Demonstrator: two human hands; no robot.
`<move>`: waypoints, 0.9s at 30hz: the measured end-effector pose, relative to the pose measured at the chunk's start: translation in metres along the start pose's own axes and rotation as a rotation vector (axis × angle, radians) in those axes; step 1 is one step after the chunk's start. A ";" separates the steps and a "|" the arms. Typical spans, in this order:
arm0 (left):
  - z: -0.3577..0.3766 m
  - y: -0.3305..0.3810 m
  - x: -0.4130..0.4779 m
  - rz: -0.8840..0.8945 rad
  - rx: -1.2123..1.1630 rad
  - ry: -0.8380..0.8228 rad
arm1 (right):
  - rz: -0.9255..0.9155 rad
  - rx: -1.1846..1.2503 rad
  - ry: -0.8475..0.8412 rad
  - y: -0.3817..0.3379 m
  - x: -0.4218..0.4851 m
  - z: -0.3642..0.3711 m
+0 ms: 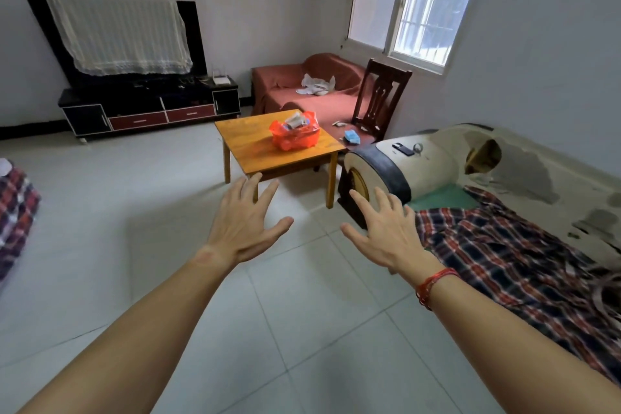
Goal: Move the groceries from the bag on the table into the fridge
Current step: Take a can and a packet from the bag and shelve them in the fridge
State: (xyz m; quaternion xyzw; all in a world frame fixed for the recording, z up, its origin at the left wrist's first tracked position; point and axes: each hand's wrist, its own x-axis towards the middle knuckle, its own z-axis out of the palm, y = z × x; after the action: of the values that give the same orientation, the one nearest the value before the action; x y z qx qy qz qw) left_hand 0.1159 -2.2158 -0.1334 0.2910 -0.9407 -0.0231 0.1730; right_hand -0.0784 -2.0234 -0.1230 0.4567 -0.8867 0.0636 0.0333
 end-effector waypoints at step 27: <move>0.162 -0.061 0.415 -0.141 0.028 -0.114 | -0.111 0.055 -0.126 0.097 0.451 0.092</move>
State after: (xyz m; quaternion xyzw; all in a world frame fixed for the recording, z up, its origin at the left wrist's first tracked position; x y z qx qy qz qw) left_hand -0.2256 -2.5056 -0.1644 0.3571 -0.9264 -0.0385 0.1131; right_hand -0.4197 -2.3443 -0.1693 0.5088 -0.8584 0.0572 -0.0317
